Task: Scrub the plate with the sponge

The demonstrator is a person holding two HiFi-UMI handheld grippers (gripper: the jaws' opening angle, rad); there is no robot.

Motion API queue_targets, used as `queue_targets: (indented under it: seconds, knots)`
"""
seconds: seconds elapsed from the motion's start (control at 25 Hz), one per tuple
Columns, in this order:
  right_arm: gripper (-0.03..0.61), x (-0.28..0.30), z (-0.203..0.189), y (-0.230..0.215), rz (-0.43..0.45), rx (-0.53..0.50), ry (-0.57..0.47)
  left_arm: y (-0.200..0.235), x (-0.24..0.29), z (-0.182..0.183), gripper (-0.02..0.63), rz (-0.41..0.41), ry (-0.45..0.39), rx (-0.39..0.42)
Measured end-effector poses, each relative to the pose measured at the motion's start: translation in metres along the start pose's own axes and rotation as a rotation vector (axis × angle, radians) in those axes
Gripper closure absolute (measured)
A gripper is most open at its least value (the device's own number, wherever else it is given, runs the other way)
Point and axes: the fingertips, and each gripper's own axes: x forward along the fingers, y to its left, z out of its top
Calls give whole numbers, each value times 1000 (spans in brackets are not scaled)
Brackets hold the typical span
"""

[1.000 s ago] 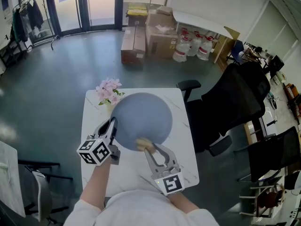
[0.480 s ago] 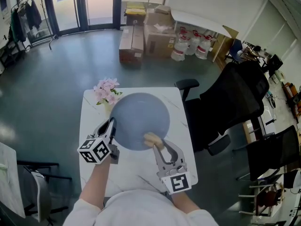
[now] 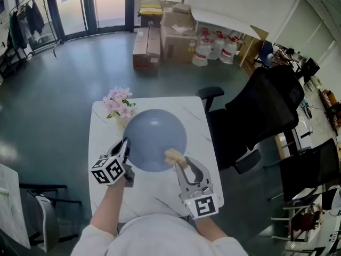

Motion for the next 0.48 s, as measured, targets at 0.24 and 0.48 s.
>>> queue_targets:
  seconds: [0.24, 0.48]
  knots:
    - [459, -3, -4, -3, -8, 15, 14, 17, 7, -27, 569, 40, 58, -43]
    - [459, -6, -8, -6, -17, 18, 24, 37, 12, -59, 569, 92, 123, -65]
